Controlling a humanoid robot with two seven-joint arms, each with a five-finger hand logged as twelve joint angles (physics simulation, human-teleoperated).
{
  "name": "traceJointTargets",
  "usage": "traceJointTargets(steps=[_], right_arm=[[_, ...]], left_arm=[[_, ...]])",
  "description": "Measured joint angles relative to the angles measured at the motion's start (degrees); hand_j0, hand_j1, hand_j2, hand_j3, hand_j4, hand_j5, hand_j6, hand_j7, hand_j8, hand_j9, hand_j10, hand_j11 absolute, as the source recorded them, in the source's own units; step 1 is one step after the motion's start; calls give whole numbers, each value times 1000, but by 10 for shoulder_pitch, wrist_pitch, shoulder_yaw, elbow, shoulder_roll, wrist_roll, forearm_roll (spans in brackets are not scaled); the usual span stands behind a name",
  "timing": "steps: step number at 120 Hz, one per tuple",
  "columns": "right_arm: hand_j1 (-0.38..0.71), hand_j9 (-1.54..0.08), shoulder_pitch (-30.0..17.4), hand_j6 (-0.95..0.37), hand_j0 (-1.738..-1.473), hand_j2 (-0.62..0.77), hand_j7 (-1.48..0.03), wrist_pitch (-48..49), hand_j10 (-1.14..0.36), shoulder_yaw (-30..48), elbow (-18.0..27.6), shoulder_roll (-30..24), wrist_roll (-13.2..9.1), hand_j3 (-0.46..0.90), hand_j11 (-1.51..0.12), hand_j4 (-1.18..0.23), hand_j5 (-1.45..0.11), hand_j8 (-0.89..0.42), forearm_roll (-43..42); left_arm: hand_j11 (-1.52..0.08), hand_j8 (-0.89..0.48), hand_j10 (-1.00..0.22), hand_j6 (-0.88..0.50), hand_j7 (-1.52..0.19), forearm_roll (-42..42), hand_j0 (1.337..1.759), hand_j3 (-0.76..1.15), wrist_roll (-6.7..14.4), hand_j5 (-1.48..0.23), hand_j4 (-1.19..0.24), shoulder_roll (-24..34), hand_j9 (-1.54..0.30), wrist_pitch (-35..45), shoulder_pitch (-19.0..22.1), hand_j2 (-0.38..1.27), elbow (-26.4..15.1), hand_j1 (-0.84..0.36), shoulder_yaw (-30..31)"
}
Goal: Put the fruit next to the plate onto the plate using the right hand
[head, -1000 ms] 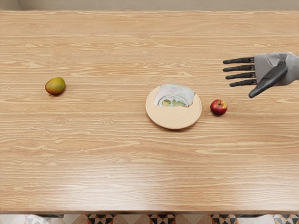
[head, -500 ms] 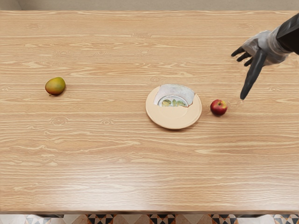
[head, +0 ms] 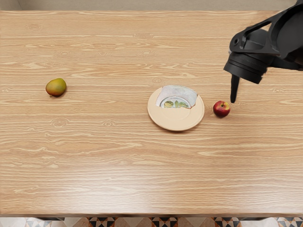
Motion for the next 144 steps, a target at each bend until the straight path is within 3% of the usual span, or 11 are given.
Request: traceJointTargets(steps=[25,36,79,113,144], right_arm=[[-311,-42,-129,-34,-1658,-6,-42,-22,-33,39,-82,16,0,0,-42,-33,-42,-33,-6],[-309,-44,-162,-35,-1658,-6,-44,-24,-34,54,-106,17,0,0,-44,-35,-44,-35,-8],[-183,-181,-213,-141,-1658,-27,-181,-77,-140,67,-141,24,0,0,-181,-140,-181,-140,-10],[-149,-217,-256,-169,-1658,-33,-217,-99,-168,69,-185,42,0,0,-217,-168,-217,-169,-11],[-142,-225,-272,-175,-1658,-34,-225,-107,-174,68,-194,45,0,0,-225,-174,-225,-175,-11]], left_arm=[[0,0,0,0,0,0,1658,0,0,0,0,0,0,0,0,0,0,349,0],[0,0,0,0,0,0,1658,0,0,0,0,0,0,0,0,0,0,349,0],[0,0,0,0,0,0,1658,0,0,0,0,0,0,0,0,0,0,349,0],[0,0,0,0,0,0,1658,0,0,0,0,0,0,0,0,0,0,349,0],[0,0,0,0,0,0,1658,0,0,0,0,0,0,0,0,0,0,349,0]])
